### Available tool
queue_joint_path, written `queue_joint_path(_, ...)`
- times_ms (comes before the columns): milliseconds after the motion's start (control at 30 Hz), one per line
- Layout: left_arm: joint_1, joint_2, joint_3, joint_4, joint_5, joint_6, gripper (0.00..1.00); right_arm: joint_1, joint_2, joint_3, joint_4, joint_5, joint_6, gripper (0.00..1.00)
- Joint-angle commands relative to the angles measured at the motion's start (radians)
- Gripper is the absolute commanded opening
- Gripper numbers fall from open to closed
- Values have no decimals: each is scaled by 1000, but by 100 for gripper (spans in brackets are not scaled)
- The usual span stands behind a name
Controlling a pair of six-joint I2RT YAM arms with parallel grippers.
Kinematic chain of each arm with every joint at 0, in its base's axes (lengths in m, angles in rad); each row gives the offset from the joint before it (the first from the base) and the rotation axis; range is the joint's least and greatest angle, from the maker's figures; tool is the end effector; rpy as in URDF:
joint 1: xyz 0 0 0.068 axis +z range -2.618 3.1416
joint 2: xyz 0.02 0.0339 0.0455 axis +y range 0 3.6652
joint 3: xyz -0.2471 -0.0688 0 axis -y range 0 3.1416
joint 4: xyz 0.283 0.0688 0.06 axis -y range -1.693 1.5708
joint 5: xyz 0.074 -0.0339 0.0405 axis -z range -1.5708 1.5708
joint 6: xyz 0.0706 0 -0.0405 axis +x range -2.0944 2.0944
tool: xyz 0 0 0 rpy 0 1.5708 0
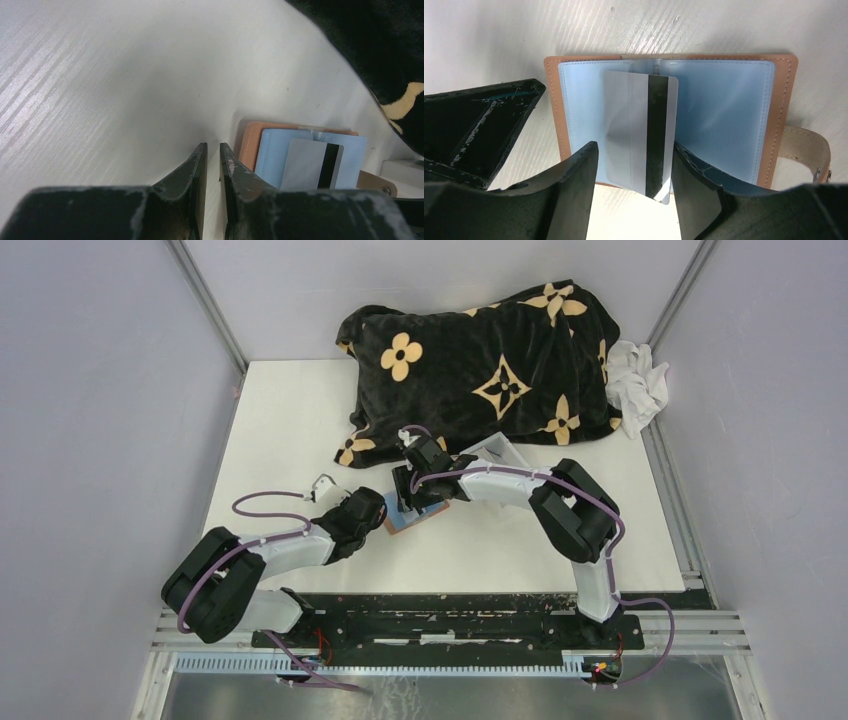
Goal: Put the credit cards into the card holder
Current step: Insert the credit card into the card holder.
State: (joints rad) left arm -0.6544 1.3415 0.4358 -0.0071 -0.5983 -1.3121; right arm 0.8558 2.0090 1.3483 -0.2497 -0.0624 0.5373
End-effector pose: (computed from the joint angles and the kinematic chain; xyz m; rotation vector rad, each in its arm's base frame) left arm 0.2357 -0.1307 0.0638 -0.9653 2.0842 -0.2586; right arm 0.3073 0.3606 0.0969 -0.4401 2.5644 0.6344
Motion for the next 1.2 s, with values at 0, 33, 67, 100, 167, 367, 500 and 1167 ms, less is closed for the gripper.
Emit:
queue_joint_path(0,-7,12,-35,-59,45,-27,23,6,-63,22,9,33,-29,60)
queue_joint_path(33,-7,12,-37,-58,45,-28,23,6,-65,20,11,34,-31,60)
queue_joint_path(67,-6,12,-38,-55,46,-28,22,7,-67,20,12,35,-32,60)
queue_joint_path(100,-7,12,-37,-56,46,-28,22,7,-70,20,13,36,-34,60)
queue_joint_path(167,-7,12,-39,-55,45,-29,23,9,-74,22,9,42,-41,60)
queue_joint_path(367,-7,5,-40,-55,46,-28,22,9,-92,15,21,47,-47,61)
queue_joint_path(500,-7,4,-42,-55,48,-28,22,9,-99,13,26,61,-51,58)
queue_joint_path(1167,-11,2,-58,-46,58,-36,22,-10,-78,8,31,165,-50,15)
